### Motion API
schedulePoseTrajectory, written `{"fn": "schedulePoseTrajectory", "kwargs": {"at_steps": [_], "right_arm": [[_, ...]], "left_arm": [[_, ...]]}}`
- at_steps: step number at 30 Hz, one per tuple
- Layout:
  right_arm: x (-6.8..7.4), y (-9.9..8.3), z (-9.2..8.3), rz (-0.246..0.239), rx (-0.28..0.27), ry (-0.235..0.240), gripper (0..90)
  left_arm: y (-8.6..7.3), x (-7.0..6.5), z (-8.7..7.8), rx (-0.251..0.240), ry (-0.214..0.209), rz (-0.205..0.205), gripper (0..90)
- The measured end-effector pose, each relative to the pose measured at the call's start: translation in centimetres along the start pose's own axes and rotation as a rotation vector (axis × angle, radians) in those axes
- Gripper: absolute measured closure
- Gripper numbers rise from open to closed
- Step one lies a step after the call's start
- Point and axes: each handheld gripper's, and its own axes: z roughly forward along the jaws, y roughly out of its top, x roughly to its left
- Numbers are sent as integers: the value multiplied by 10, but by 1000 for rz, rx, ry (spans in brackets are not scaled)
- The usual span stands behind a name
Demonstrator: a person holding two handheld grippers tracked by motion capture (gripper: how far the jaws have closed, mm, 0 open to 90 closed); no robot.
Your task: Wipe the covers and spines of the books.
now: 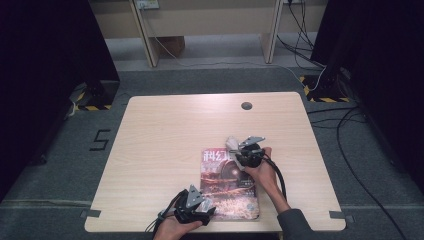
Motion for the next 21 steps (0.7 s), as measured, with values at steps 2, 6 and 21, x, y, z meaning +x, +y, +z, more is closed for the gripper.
{"fn": "schedulePoseTrajectory", "kwargs": {"at_steps": [2, 6, 21], "right_arm": [[3, 1, 1, -15, 4, -9, 788], [-1, 1, 1, 10, 2, -22, 780], [8, 8, 7, 8, 6, -28, 784]], "left_arm": [[0, 0, 0, -2, -1, 0, 288], [0, 0, 0, -2, 0, -1, 288], [0, 1, 0, 2, -7, -3, 284]]}}
